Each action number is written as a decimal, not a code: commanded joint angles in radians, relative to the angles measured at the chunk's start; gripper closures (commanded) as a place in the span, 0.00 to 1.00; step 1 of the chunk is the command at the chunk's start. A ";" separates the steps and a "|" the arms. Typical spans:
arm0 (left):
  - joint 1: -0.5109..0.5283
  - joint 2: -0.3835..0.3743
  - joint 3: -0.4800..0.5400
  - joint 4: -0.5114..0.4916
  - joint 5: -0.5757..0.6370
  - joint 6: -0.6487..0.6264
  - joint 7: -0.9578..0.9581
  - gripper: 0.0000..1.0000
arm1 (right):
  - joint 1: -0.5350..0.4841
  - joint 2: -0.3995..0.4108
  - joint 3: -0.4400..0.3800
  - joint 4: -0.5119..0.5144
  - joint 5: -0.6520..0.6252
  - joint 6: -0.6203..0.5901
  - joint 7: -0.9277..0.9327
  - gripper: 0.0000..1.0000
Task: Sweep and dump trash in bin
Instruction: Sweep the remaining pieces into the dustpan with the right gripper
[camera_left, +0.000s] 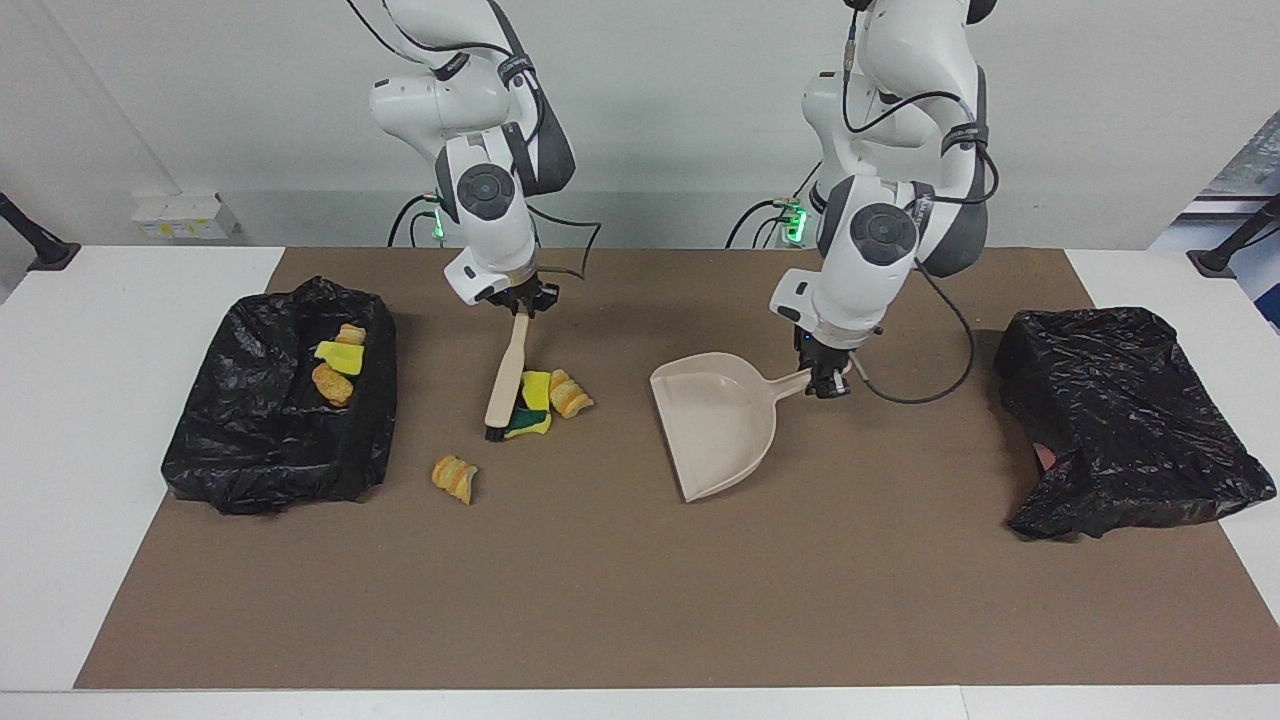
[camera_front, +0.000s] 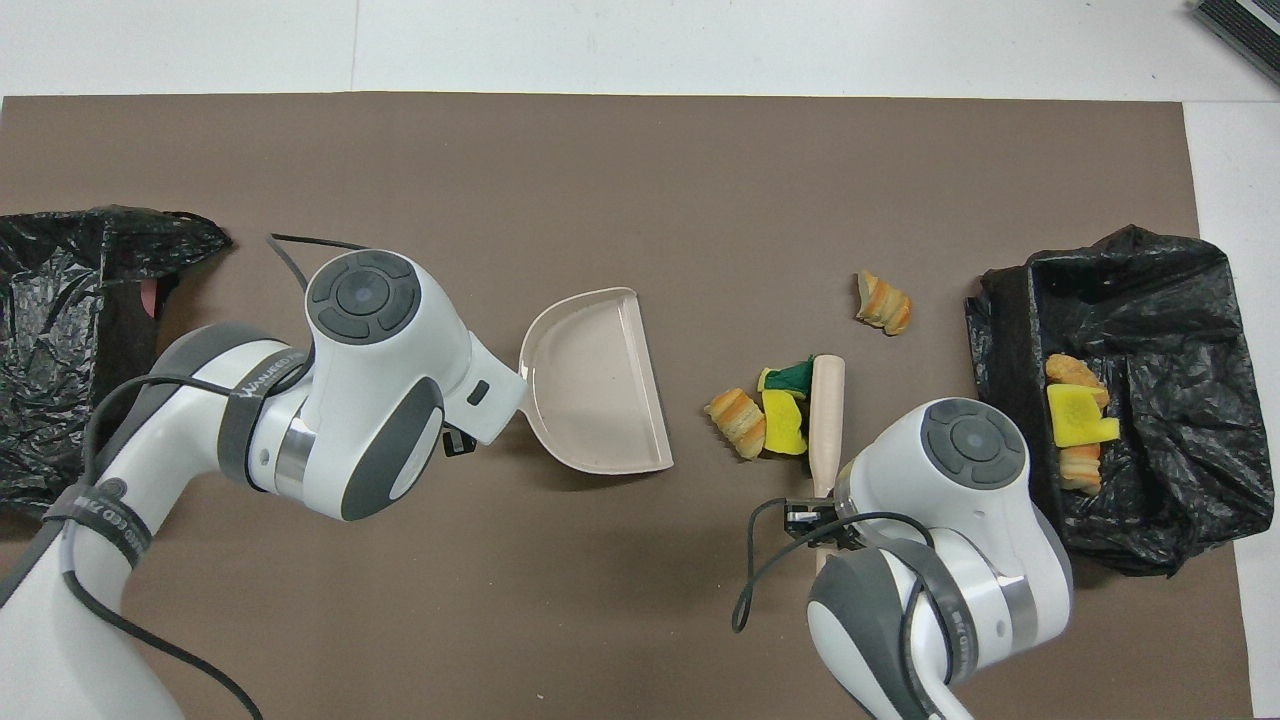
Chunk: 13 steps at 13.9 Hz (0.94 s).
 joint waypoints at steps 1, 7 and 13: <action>-0.073 -0.085 0.014 -0.108 0.060 0.049 -0.091 1.00 | 0.052 0.029 0.008 0.028 0.084 0.006 -0.037 1.00; -0.120 -0.079 0.013 -0.159 0.065 0.150 -0.148 1.00 | 0.212 0.035 0.012 0.089 0.153 0.019 -0.037 1.00; -0.101 -0.079 0.011 -0.175 0.063 0.209 -0.146 1.00 | 0.171 0.144 0.001 0.287 0.083 -0.060 -0.034 1.00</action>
